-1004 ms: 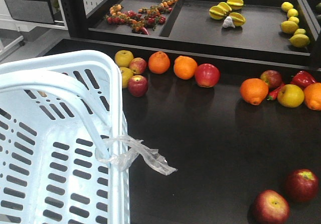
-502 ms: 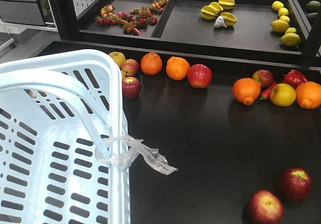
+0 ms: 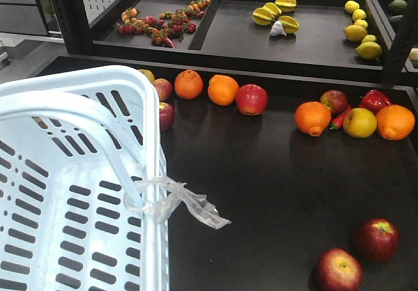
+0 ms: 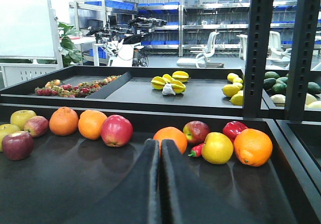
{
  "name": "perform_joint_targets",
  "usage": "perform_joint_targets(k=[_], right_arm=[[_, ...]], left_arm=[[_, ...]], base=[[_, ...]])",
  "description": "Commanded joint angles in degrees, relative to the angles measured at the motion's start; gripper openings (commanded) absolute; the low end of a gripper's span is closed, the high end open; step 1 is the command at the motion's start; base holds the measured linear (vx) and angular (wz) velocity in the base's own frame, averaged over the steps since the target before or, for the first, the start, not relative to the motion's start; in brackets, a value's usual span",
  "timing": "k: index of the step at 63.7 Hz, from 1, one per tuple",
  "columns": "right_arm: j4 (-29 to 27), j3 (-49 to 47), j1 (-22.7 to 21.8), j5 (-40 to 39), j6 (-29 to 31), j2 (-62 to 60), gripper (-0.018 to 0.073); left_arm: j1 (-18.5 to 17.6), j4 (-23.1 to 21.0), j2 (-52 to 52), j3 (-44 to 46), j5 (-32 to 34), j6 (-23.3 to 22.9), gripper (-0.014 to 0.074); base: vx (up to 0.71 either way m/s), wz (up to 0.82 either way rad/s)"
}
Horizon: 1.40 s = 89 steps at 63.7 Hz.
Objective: Pick three apples into basket with both arms
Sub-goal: 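Drive the base along the fruit table holding the basket in the left gripper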
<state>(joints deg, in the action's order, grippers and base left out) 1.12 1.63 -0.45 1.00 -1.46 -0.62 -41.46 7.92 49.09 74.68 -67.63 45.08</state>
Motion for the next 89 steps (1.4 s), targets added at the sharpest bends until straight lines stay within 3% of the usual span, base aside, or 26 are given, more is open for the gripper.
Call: perform_joint_targets(k=[1, 78, 89], right_arm=[[0.2, 0.8, -0.1, -4.1, 0.4, -0.6, -0.0009], [0.2, 0.8, 0.0, -4.3, 0.4, -0.6, -0.0009], [0.2, 0.8, 0.0, -4.3, 0.4, -0.6, -0.0009]], left_arm=[[-0.4, 0.1, -0.3, 1.8, 4.8, -0.8, -0.0006], [-0.4, -3.0, -0.3, 1.8, 4.9, -0.8, -0.0006], [-0.4, -9.6, -0.5, 1.8, 4.8, -0.8, -0.0006]], base=[[0.02, -0.07], [0.02, -0.07], [0.07, -0.27]])
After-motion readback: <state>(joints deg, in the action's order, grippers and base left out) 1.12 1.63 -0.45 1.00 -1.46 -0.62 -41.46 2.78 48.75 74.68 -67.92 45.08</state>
